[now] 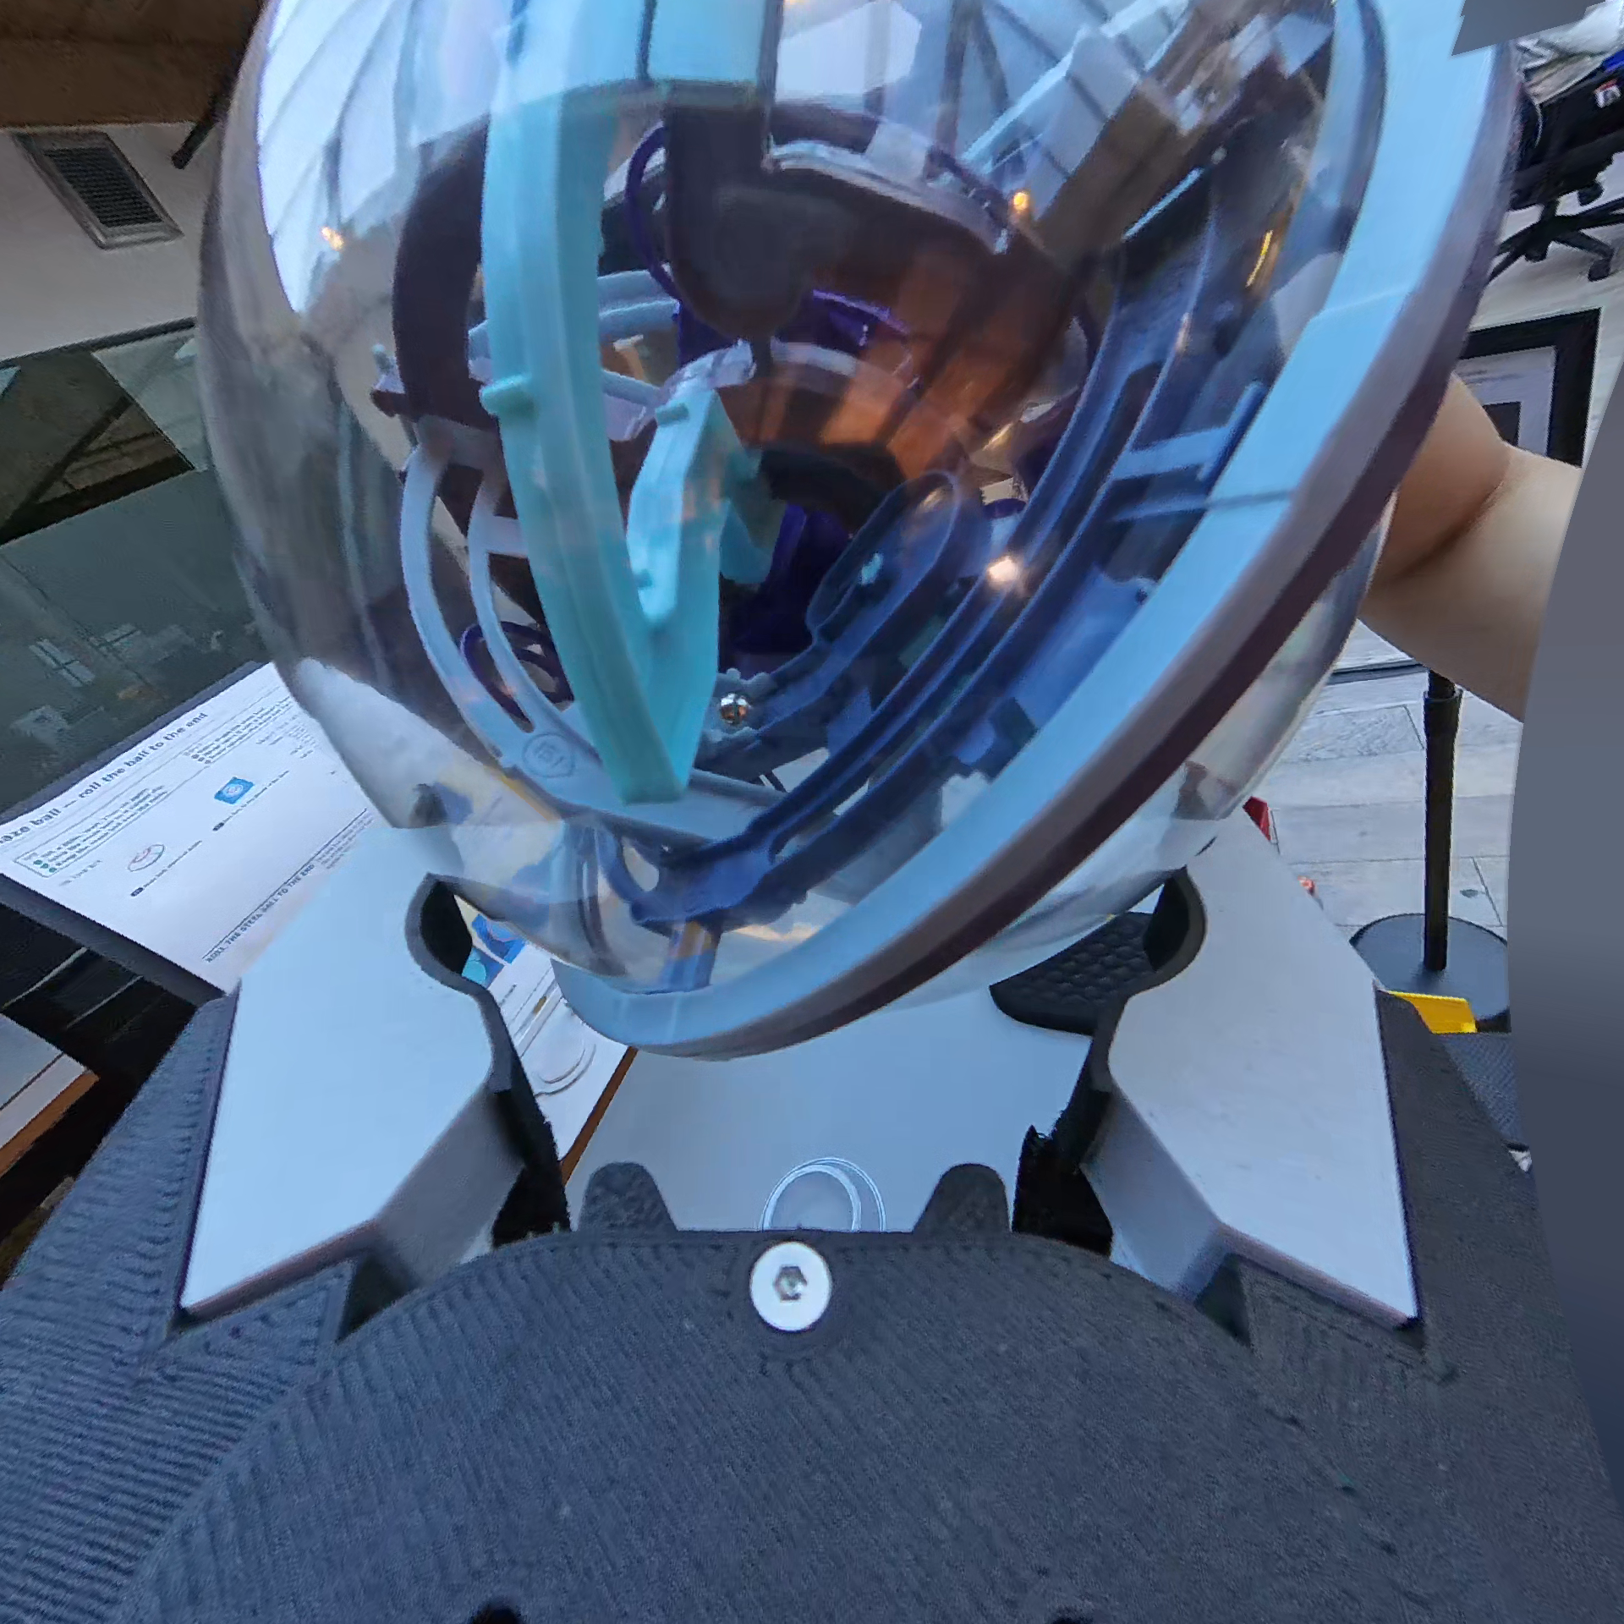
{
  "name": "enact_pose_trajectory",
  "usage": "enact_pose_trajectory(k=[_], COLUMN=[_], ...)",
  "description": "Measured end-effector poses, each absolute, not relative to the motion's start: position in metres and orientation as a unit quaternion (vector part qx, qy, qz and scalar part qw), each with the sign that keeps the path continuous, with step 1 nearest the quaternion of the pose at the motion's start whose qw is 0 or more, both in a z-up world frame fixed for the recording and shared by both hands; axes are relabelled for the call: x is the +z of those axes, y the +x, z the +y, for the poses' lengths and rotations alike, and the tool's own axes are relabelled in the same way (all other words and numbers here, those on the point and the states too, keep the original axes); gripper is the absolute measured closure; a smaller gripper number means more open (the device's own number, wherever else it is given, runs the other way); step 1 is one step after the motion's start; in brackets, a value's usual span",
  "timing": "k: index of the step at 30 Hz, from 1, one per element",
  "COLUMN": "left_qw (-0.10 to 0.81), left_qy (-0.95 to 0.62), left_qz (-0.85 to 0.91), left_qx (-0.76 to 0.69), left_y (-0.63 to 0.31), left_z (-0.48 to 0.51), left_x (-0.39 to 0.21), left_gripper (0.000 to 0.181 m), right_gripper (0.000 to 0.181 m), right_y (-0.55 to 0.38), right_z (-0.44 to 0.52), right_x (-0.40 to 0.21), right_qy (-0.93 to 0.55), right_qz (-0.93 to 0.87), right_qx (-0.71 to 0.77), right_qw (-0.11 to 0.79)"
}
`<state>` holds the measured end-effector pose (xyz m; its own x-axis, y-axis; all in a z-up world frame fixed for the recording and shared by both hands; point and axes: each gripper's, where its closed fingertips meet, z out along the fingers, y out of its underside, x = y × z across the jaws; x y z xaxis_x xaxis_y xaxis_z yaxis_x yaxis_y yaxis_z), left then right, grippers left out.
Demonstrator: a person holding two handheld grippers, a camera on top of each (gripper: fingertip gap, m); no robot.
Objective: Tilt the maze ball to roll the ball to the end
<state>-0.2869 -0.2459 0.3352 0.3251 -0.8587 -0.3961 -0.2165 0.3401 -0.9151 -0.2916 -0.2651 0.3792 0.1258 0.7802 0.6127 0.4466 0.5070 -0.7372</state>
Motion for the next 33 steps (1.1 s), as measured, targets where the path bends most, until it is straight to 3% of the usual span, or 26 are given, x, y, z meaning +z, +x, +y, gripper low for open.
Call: enact_pose_trajectory(k=[20, 33], left_qw=[0.649, 0.643], left_qy=[-0.486, -0.426], left_qz=[0.546, 0.574], left_qx=[-0.211, -0.275], left_y=[-0.293, -0.298], left_z=[-0.265, -0.293], left_x=[0.363, 0.388], left_gripper=[0.025, 0.027], right_gripper=[0.024, 0.024], right_y=[-0.296, -0.308], right_z=[-0.290, -0.319], right_x=[0.405, 0.431], right_qy=[-0.411, -0.440], right_qz=[-0.634, -0.607], right_qx=[0.151, 0.101], right_qw=[0.638, 0.654])
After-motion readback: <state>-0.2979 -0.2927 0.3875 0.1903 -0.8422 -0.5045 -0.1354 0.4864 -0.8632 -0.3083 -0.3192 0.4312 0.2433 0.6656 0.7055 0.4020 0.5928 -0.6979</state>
